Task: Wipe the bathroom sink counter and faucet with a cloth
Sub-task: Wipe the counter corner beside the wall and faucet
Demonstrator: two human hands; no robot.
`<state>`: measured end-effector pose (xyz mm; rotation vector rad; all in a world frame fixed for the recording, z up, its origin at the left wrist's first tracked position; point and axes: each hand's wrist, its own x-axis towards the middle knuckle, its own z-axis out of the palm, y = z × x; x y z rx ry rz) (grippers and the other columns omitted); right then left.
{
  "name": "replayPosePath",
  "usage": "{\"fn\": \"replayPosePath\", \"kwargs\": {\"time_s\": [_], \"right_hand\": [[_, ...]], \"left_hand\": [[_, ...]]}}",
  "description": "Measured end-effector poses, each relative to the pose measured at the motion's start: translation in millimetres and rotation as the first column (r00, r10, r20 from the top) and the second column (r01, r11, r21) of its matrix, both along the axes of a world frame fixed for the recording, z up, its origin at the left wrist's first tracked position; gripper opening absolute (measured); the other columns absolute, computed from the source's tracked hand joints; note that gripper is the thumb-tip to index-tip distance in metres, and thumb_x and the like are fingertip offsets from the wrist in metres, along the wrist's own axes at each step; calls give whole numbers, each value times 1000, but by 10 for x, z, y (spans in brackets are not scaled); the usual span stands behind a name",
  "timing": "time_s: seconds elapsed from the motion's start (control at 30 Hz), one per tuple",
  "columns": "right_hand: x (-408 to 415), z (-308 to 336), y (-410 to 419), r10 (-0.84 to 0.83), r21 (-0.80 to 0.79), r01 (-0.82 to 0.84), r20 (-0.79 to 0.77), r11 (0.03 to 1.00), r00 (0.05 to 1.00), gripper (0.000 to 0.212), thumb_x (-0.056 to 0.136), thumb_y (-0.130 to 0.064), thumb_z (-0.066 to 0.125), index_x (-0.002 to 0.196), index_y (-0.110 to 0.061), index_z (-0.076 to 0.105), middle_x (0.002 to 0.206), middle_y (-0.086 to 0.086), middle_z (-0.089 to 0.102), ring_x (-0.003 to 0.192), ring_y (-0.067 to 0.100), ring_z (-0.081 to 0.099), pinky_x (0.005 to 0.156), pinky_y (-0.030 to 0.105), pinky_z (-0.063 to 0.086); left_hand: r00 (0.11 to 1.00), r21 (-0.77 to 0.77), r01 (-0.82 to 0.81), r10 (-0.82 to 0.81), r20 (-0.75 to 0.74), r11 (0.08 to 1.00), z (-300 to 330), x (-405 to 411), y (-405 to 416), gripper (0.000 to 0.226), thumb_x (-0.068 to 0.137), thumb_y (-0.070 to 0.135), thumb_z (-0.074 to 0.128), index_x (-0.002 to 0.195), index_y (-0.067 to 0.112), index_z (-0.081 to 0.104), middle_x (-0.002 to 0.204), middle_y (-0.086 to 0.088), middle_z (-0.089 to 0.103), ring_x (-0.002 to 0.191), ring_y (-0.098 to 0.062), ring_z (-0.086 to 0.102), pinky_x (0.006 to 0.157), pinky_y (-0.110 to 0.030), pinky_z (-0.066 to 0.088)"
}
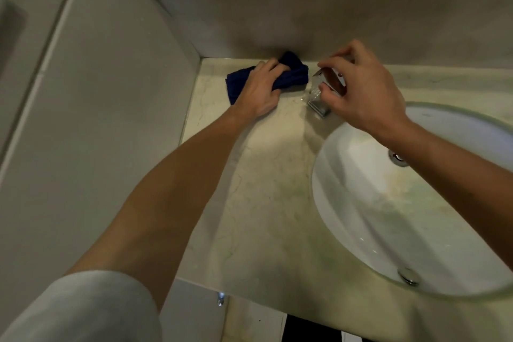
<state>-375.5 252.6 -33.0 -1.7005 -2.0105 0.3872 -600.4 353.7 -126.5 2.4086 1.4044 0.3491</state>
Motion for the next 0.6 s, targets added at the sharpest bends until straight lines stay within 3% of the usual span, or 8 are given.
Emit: {"fn": "replayPosePath", "kwargs": {"time_s": [0.17,0.3,0.43,0.6], "right_hand": [[-14,16,9,0,-10,0,21,1000,1000,42,95,-35,63,134,-17,62,131,5,50,116,23,54,85,45,56],[-20,33,2,4,-8,-3,21,1000,1000,43,95,-34,62,133,-16,62,132,5,49,117,22,53,84,43,56],[-22,38,-10,3,4,-3,22,1000,1000,42,94,-34,61,132,-16,63,131,4,50,117,22,54,86,43,55],[-14,56,-7,21,2,-21,37,1000,999,41,96,-35,61,132,-16,62,131,7,50,119,24,53,86,41,53]], "left_hand": [[998,8,-69,69,6,998,-6,-41,-440,47,77,3,58,123,7,63,115,-11,61,97,-31,54,84,-36,41],[982,-3,-183,183,-42,983,40,140,-925,46,82,10,60,127,9,60,121,-10,59,99,-31,57,78,-44,50],[951,-32,-301,297,-84,953,74,584,-1508,48,85,16,61,132,12,58,125,-10,57,104,-30,58,71,-44,51],[945,-139,-327,319,-76,935,140,1088,-1742,49,87,9,63,136,10,57,133,-10,55,113,-31,56,79,-47,54]]}}
